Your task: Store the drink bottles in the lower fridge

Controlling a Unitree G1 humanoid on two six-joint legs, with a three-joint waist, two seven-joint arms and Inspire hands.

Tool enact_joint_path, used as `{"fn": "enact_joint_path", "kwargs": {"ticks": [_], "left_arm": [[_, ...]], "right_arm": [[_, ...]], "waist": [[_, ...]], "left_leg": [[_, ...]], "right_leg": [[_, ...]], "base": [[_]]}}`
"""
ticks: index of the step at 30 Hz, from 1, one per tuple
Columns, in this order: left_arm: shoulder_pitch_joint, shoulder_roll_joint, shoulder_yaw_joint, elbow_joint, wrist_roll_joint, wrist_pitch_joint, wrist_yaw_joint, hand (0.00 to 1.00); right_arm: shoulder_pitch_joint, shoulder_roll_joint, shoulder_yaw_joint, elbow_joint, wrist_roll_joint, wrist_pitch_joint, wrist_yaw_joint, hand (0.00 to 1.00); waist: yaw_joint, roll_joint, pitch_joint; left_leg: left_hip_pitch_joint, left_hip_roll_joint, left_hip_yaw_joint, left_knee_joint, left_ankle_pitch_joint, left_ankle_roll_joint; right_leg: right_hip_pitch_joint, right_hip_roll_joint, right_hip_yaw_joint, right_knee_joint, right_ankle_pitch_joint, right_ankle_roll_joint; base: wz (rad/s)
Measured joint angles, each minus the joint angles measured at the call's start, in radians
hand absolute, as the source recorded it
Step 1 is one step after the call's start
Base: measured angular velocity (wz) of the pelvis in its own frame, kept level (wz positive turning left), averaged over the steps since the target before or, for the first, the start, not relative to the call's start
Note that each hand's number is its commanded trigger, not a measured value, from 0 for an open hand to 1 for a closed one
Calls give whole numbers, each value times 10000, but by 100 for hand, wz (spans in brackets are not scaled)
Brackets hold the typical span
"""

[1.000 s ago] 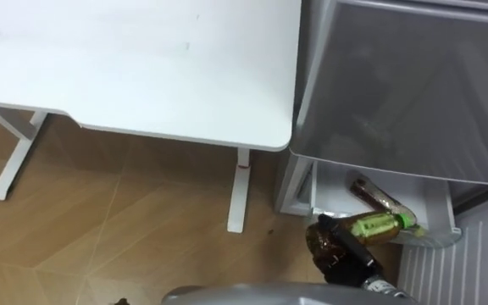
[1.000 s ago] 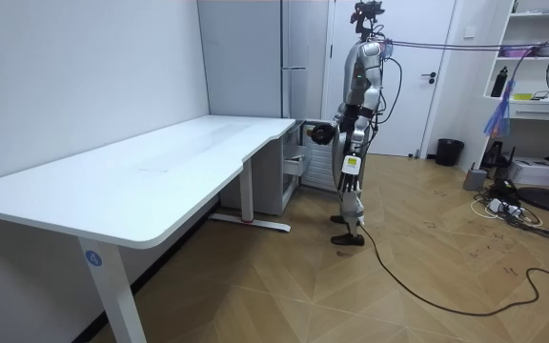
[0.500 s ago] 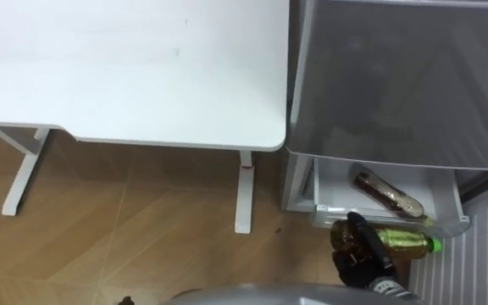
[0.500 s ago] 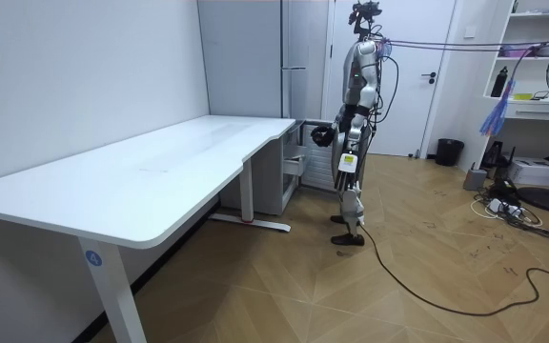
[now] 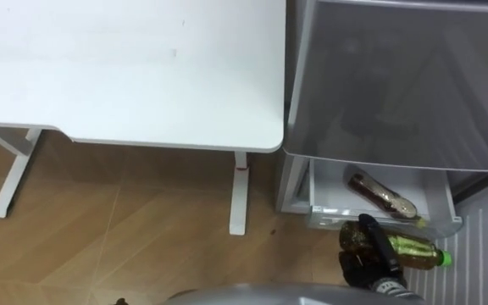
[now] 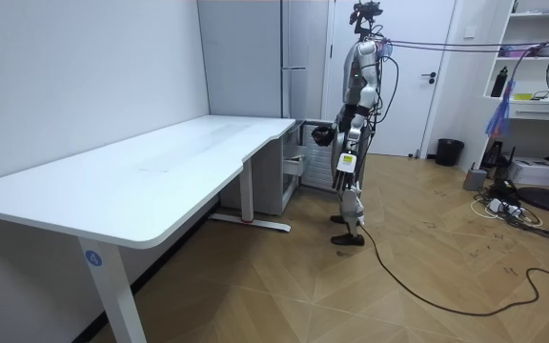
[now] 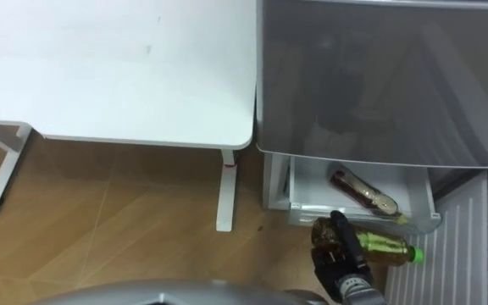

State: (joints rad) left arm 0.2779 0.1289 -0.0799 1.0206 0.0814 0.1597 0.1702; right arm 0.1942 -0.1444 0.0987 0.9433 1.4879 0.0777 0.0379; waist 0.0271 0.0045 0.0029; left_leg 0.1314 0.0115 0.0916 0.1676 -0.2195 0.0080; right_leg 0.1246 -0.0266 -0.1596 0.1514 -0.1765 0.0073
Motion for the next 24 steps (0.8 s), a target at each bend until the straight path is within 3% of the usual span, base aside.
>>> {"fn": "enact_joint_path", "kwargs": {"ticks": [7, 14, 24], "left_arm": [[94, 4, 273, 171, 0, -151, -72, 0], [-46, 52, 278, 328, -32, -245, -96, 0], [-509, 349, 542, 357, -132, -383, -161, 0]], "right_arm": [[-82, 5, -141, 14, 222, -26, -27, 100], [-755, -34, -129, 282, 442, -27, -38, 100], [-2175, -470, -505, 306, 546, -32, -26, 100]], "waist": [[65, -96, 5], [86, -281, 29], [83, -156, 57]], "left_leg": [[15, -6, 12, 22, 3, 3], [-369, -21, -20, 167, 3, 5], [-1508, -6, -199, 567, 19, 21]], "right_leg": [[12, -2, 55, 17, 0, 0], [-235, -16, 45, 8, -13, 14], [-1197, -48, -126, 257, 54, -46]], "base": [[0], [1], [5]]}}
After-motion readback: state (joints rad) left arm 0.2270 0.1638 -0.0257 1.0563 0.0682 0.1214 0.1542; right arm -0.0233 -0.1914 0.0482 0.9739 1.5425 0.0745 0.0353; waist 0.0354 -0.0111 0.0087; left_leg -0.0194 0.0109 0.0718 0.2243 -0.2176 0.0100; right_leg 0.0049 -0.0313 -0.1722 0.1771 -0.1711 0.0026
